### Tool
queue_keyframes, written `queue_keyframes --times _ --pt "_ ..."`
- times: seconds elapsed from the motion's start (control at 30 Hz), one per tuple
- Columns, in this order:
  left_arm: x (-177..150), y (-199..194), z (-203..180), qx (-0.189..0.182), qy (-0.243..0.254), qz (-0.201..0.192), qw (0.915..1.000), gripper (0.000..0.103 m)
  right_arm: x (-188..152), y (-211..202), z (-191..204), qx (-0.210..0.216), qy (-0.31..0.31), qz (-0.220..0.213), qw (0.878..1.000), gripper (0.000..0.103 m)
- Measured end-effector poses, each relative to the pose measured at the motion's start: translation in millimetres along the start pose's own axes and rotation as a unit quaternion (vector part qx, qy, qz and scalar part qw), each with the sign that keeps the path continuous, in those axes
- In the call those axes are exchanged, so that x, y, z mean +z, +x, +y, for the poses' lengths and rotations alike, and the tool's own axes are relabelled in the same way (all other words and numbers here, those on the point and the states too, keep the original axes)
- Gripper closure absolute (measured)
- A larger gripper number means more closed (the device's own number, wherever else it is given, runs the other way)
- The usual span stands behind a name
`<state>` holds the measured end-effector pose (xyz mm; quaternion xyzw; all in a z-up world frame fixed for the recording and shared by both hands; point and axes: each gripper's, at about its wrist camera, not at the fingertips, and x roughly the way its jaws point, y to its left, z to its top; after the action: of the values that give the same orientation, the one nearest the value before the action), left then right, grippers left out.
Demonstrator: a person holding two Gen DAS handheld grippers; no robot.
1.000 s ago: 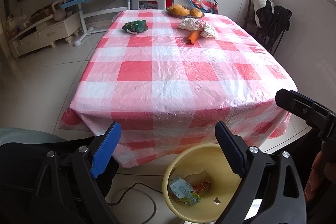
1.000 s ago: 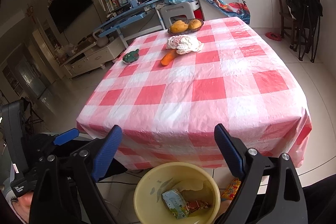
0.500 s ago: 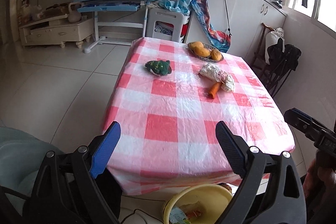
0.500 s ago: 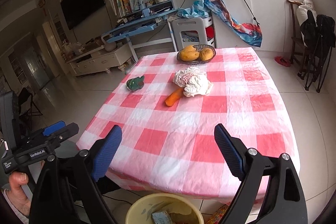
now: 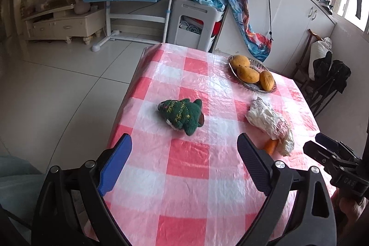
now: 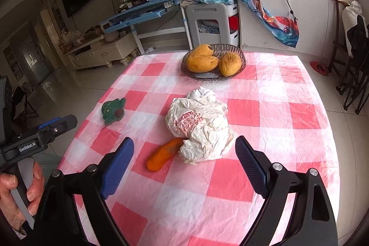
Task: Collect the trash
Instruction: 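Grasp the green knitted toy with the left gripper while the right grasps the white plastic bag, then carry the bag with the right gripper into the bin while the left carries the toy there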
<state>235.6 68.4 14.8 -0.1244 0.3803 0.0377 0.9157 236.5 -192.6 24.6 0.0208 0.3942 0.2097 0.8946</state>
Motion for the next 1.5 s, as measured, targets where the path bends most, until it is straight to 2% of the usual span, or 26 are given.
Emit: queue_keyframes --times 0.13,0.2,0.27,0.37,0.4,0.43,0.53,0.63,0.73,0.83,1.0,1.1,1.23,1.5 --pt "14 40 -11 0.017 0.003 0.012 0.9998 0.014 6 28 -7 0.002 0.0 0.024 1.0 0.018" --pt "20 57 -15 0.029 0.01 0.022 0.9993 0.014 6 40 -11 0.011 0.008 0.043 0.999 0.028" --pt "23 73 -17 0.039 0.014 0.03 0.9987 0.014 5 46 -12 0.02 0.01 0.057 0.998 0.053" --pt "26 89 -18 0.043 0.023 0.043 0.9979 0.015 5 43 -16 0.034 0.018 0.055 0.998 0.066" --pt "27 93 -18 0.038 0.027 0.045 0.9979 0.028 6 40 -17 0.039 0.022 0.051 0.998 0.066" --pt "27 98 -19 0.031 0.032 0.056 0.9974 0.048 6 36 -19 0.041 0.026 0.045 0.998 0.068" --pt "26 96 -21 0.015 0.038 0.055 0.9976 0.055 10 25 -25 0.049 0.045 0.027 0.997 0.069" --pt "24 85 -23 -0.006 0.035 0.048 0.9982 0.056 13 14 -31 0.062 0.07 0.009 0.996 0.069" --pt "21 66 -23 -0.042 0.022 0.039 0.9981 0.056 12 1 -29 0.073 0.078 -0.004 0.994 0.069" --pt "15 41 -28 -0.055 0.03 0.019 0.9978 0.056 10 -11 -21 0.086 0.081 -0.015 0.993 0.069" --pt "-5 -3 -43 -0.048 0.072 -0.02 0.9961 0.056 4 -39 -7 0.097 0.071 -0.034 0.992 0.069" --pt "-21 -21 -46 -0.046 0.076 -0.023 0.9957 0.056 -2 -58 -2 0.094 0.063 -0.049 0.992 0.069" --pt "-42 -44 -49 -0.042 0.09 -0.029 0.9946 0.056 -19 -74 -2 0.1 0.083 -0.058 0.99 0.069" --pt "-70 -75 -51 -0.042 0.107 -0.036 0.9927 0.055 -56 -93 12 0.096 0.081 -0.053 0.991 0.069"
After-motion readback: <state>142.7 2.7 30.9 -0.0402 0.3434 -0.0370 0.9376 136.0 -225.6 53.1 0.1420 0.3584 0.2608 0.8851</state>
